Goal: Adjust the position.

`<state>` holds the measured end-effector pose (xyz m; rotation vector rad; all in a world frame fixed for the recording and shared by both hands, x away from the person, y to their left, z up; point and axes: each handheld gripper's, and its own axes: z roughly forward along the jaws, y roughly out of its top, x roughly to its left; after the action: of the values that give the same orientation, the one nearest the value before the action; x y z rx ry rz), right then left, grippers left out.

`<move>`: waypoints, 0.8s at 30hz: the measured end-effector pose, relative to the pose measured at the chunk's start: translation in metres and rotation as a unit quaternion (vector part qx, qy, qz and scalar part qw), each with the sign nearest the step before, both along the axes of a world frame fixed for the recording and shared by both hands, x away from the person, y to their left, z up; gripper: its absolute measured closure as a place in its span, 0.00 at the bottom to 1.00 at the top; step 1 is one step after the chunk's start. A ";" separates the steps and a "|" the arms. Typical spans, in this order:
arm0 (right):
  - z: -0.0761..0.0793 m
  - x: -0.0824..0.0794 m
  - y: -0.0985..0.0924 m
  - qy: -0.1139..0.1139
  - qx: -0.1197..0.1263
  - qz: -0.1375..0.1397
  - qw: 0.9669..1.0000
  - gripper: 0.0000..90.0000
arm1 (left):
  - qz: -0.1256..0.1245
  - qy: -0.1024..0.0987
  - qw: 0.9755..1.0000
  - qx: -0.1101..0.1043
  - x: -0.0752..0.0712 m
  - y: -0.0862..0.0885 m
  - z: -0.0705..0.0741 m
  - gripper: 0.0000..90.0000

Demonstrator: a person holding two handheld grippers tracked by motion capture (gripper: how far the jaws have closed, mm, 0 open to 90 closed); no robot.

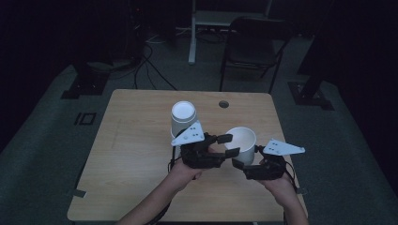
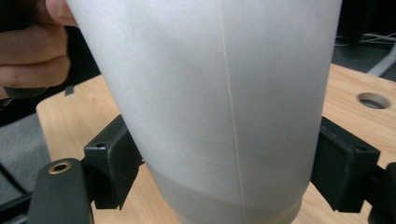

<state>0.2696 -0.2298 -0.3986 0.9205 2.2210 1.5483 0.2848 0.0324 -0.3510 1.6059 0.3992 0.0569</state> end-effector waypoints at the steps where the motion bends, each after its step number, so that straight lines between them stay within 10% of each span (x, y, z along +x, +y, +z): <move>1: 0.002 0.000 -0.005 0.000 0.008 -0.003 1.000 0.21 | 0.009 0.005 1.000 -0.005 0.000 0.002 0.000 0.53; 11: 0.016 -0.009 -0.017 -0.016 0.044 -0.003 0.999 0.21 | 0.073 -0.002 0.996 0.055 0.000 -0.005 -0.011 0.53; 24: 0.006 -0.007 -0.003 -0.005 0.016 0.010 1.000 0.23 | 0.055 0.003 0.997 0.059 0.003 -0.010 -0.007 0.53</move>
<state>0.2629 -0.2324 -0.3923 0.8998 2.2110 1.5992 0.2880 0.0221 -0.3577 1.6991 0.4969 0.1615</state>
